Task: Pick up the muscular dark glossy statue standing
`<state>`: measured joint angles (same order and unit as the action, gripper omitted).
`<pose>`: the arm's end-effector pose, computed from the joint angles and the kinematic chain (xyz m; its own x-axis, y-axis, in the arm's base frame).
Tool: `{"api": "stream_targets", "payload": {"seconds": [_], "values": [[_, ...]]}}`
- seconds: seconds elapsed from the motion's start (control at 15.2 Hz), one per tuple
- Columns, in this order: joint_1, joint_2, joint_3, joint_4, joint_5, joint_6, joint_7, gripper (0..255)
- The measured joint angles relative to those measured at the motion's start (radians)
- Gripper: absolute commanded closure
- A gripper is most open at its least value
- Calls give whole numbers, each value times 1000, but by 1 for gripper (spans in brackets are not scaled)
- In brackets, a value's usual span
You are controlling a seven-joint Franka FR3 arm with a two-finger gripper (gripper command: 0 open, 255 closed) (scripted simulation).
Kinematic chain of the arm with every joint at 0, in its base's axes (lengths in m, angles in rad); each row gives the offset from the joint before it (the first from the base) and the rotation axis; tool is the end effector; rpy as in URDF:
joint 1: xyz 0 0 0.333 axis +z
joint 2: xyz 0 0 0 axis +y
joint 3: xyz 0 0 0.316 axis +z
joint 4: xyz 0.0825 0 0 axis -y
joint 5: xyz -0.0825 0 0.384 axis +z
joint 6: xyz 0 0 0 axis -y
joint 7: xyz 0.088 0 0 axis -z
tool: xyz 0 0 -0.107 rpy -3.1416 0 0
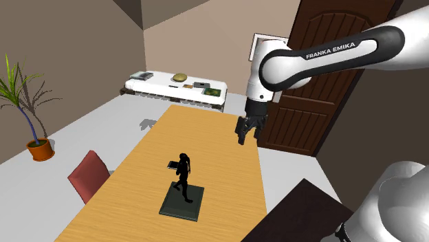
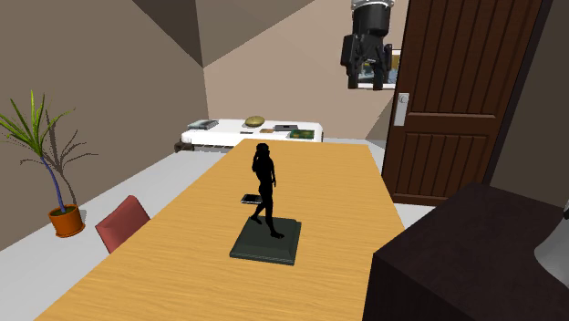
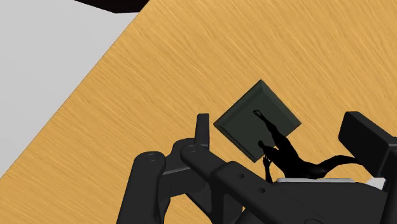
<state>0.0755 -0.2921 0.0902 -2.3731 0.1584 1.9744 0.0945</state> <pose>0.4322 0.0833 0.4280 0.9927 0.0020 -0.1202 -0.0102 -0.9948 -0.1010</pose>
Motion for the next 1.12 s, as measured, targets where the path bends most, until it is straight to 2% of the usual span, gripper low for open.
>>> {"api": "stream_targets", "payload": {"seconds": [0.26, 0.59, 1.12], "values": [[19, 130, 28, 51, 14, 103, 22, 0], [40, 315, 54, 169, 12, 201, 51, 0], [82, 602, 75, 407, -18, 297, 102, 0]]}}
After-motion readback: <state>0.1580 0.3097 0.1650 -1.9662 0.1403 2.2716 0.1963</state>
